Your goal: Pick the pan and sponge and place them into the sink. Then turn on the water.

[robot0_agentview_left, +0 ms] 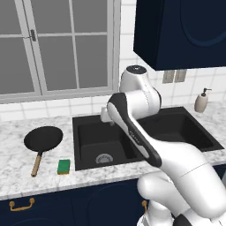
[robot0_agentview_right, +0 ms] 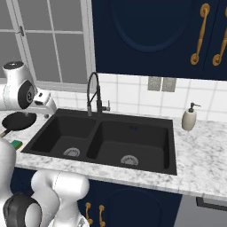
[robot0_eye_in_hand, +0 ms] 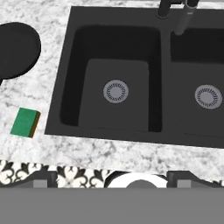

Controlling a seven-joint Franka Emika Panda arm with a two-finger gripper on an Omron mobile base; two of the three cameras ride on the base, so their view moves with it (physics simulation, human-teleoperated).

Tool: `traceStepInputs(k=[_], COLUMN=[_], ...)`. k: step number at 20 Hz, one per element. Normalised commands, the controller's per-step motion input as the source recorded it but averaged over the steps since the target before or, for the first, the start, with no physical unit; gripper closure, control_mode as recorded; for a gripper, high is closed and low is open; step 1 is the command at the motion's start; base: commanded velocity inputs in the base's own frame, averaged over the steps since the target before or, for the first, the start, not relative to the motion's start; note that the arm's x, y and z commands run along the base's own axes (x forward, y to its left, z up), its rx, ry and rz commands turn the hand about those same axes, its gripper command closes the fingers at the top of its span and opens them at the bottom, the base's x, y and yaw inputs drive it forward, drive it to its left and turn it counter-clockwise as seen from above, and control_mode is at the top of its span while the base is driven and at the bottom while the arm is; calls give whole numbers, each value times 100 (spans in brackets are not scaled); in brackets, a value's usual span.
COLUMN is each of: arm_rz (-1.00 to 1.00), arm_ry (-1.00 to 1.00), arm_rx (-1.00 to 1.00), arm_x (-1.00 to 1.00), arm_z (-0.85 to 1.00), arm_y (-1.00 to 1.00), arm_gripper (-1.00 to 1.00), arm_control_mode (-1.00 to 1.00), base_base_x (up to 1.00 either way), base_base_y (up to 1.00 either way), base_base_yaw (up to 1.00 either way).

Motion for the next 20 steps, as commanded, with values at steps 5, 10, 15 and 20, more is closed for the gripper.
traceStepInputs(k=[5,10,15,20], arm_rz=[0,0,0,0], arm_ry=[9,8,7,3], arm_rx=[6,6,3,1], arm_x=[-2,0,0,2], arm_z=[-19,-19,-12,-9], arm_y=[47,57,69,81], arm_gripper=[-100,-100,-100,-100], arm_control_mode=[-100,-100,-100,-100], base_base_x=[0,0,0,0], base_base_y=[0,0,0,0], base_base_yaw=[0,0,0,0])
